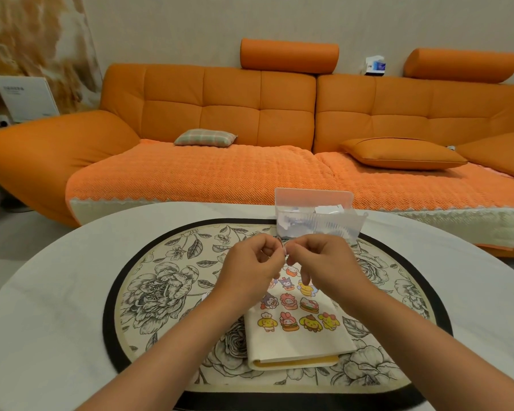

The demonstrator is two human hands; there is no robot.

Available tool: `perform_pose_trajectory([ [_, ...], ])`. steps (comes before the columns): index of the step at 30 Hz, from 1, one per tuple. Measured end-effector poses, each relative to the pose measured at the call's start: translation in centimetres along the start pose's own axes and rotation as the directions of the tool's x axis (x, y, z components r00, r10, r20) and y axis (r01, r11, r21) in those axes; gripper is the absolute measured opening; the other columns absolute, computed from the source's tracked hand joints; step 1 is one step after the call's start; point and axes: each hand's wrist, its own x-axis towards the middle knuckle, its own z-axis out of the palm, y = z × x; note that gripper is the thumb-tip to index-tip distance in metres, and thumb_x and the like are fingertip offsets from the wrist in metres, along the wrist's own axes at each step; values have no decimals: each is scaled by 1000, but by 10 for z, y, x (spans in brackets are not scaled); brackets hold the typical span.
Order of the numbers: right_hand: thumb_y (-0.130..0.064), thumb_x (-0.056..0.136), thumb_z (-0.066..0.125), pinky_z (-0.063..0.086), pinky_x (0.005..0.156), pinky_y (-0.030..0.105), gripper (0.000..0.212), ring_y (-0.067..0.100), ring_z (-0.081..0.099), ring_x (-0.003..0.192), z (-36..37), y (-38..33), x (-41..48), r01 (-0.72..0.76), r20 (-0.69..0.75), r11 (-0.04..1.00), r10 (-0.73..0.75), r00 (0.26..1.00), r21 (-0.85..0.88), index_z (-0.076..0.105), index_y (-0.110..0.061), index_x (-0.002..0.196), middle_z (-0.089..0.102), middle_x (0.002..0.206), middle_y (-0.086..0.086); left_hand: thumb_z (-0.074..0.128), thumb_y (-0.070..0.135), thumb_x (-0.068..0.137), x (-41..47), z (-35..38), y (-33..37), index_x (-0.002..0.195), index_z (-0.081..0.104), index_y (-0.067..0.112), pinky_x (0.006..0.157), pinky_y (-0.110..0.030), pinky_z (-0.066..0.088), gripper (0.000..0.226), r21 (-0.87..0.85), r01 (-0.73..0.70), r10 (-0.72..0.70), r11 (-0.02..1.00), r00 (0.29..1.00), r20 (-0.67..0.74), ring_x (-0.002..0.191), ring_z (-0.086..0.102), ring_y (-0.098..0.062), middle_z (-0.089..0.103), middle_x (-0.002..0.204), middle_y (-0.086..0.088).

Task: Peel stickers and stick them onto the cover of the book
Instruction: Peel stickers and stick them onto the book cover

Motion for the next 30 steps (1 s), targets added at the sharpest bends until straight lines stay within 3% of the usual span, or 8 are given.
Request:
perform_pose_trajectory([
  [4, -25, 90, 73, 38, 45, 25, 13, 15, 52, 51, -4, -2, -1, -54, 51, 992, 48, 998, 117, 78, -15, 84, 73, 82, 11, 64, 21, 95, 3, -5, 2, 82, 67, 18, 49, -23, 42, 14, -12, -10, 11, 1000, 998, 59, 50, 51, -6, 62, 65, -2],
  [9, -22, 93, 70, 38, 45, 27, 14, 16, 51, 51, -5, 0, 2, -88, 63, 983, 78, 995, 161, 77, -11, 88, 72, 79, 5, 60, 17, 98, 4, -10, 7, 83, 63, 15, 52, -26, 47, 15, -73, -4, 14, 997, 991, 135, 57, 56, -6, 62, 71, 0],
  [13, -23, 94, 68, 38, 45, 27, 16, 15, 51, 49, -2, -2, 2, -94, 50, 982, 87, 995, 164, 76, -11, 88, 72, 79, 8, 56, 11, 99, 3, -11, 8, 88, 65, 11, 61, -32, 56, 14, -138, 32, -10, 990, 987, 158, 76, 63, -12, 68, 83, -2],
  [17, -25, 93, 69, 39, 44, 21, 15, 8, 49, 44, -2, -5, 2, -48, -21, 996, 50, 999, 68, 76, -15, 83, 66, 57, -4, 51, 12, 102, 3, -14, 7, 93, 69, 10, 55, -31, 54, 20, -233, 78, -42, 969, 987, 155, 82, 65, -17, 72, 96, -10],
  [21, -23, 92, 70, 38, 44, 25, 14, 10, 49, 45, 1, -5, 1, -30, -22, 997, 32, 999, 64, 76, -14, 82, 67, 61, -1, 69, 21, 93, 3, -15, 3, 92, 70, 14, 53, -28, 54, 7, -139, 41, -30, 989, 996, 81, 78, 69, -18, 73, 91, -9],
  [26, -27, 92, 70, 38, 47, 30, 16, 13, 50, 47, 6, -2, 2, -49, -18, 997, 50, 999, 58, 76, -16, 82, 70, 72, 10, 69, 21, 93, 7, -21, -1, 90, 69, 16, 52, -31, 54, 6, -56, 33, -27, 998, 994, 103, 72, 71, -14, 73, 88, -7],
  [30, -26, 95, 67, 40, 43, 18, 18, 7, 47, 40, 7, -2, 9, -53, -69, 997, 49, 996, -56, 72, -15, 82, 61, 51, -7, 60, 26, 97, 12, -30, -6, 90, 64, 23, 55, -32, 50, 8, 126, 6, -20, 992, 994, 106, 72, 71, -12, 65, 81, 6],
])
